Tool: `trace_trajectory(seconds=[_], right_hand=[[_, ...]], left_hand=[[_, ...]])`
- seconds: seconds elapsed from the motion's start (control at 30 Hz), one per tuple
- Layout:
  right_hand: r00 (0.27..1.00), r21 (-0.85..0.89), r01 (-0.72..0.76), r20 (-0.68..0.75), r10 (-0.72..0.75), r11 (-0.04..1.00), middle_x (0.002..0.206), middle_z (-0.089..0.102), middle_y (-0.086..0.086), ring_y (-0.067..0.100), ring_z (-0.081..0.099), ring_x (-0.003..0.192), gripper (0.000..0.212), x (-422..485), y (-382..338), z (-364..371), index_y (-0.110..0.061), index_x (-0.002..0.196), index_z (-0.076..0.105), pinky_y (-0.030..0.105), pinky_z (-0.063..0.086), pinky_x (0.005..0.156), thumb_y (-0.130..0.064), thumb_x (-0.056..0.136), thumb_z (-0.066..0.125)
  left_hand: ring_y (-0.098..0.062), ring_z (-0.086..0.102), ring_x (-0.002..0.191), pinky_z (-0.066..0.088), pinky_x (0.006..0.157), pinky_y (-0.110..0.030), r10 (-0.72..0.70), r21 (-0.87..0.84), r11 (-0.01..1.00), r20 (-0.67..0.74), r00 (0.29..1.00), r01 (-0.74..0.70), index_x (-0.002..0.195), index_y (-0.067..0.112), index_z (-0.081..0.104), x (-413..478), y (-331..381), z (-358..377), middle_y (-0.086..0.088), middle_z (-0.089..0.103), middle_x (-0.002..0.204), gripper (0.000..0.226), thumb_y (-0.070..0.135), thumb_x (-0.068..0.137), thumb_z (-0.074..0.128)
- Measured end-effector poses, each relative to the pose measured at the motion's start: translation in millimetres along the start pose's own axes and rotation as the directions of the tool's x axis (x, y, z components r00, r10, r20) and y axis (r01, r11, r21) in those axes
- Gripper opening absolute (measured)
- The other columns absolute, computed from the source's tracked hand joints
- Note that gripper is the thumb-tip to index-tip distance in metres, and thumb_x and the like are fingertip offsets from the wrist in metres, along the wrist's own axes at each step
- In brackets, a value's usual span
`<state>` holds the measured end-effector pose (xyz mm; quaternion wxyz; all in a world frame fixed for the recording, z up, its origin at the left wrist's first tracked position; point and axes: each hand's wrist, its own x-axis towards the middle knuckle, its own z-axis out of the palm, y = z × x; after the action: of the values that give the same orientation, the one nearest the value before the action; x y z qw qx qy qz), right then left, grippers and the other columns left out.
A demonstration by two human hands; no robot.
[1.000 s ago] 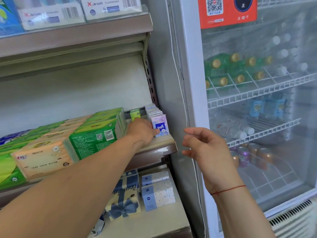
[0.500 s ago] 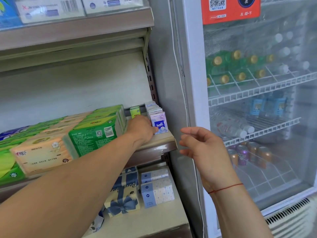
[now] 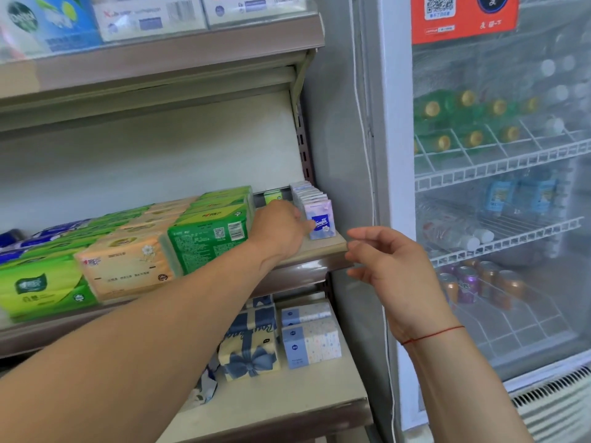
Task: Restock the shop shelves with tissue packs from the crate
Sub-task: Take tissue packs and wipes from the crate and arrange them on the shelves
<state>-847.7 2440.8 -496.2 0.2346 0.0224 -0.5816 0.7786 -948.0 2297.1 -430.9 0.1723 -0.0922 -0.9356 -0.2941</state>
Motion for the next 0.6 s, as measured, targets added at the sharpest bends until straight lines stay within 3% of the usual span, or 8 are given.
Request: trace_trajectory(seconds=[0.13, 0.33, 0.47, 0.6], right_hand=[[0.998, 0.019, 0.0, 0.063, -0.001, 1.0, 0.094, 0.074, 0.01, 0.015, 0.066, 0.079, 0.022, -15, -3, 18, -0.016, 0.1, 0.077, 0.02, 0.052, 0.059, 0.001, 0.092, 0.064], [0.969, -0.069, -0.001, 0.248, 0.019, 0.998, 0.088, 0.074, 0.011, 0.016, 0.068, 0.08, 0.016, -65, 16, 71, -0.01, 0.099, 0.077, 0.026, 0.053, 0.062, 0.0, 0.092, 0.066], [0.893, -0.278, -0.077, 0.408, 0.19, 0.957, 0.088, 0.073, 0.012, 0.015, 0.069, 0.078, 0.013, -110, 57, 102, -0.011, 0.097, 0.076, 0.03, 0.055, 0.064, -0.003, 0.094, 0.066], [0.754, -0.553, -0.124, 0.488, 0.44, 0.824, 0.09, 0.075, 0.006, 0.012, 0.071, 0.078, 0.011, -155, 111, 124, -0.015, 0.097, 0.077, 0.03, 0.06, 0.07, -0.01, 0.092, 0.068]], left_hand=[[0.002, 0.065, 0.087, 0.047, 0.075, -0.011, 0.112, -0.227, 0.966, -0.065, 0.992, -0.124, 0.107, 0.025, 0.073, -55, -9, -38, 0.012, 0.073, 0.098, 0.019, 0.036, 0.091, 0.075], [-0.003, 0.069, 0.087, 0.053, 0.082, -0.024, 0.058, -0.357, 0.932, -0.042, 0.997, -0.069, 0.093, 0.034, 0.075, -148, -76, -93, 0.012, 0.075, 0.091, 0.003, 0.033, 0.09, 0.076], [-0.003, 0.063, 0.071, 0.051, 0.07, -0.023, -0.038, -0.374, 0.927, 0.004, 0.999, 0.037, 0.089, 0.025, 0.076, -212, -147, -99, 0.006, 0.074, 0.081, 0.001, 0.026, 0.09, 0.077], [-0.007, 0.065, 0.074, 0.053, 0.075, -0.033, -0.198, -0.359, 0.908, 0.088, 0.976, 0.216, 0.086, 0.031, 0.077, -274, -235, -79, 0.009, 0.074, 0.079, 0.003, 0.03, 0.086, 0.079]])
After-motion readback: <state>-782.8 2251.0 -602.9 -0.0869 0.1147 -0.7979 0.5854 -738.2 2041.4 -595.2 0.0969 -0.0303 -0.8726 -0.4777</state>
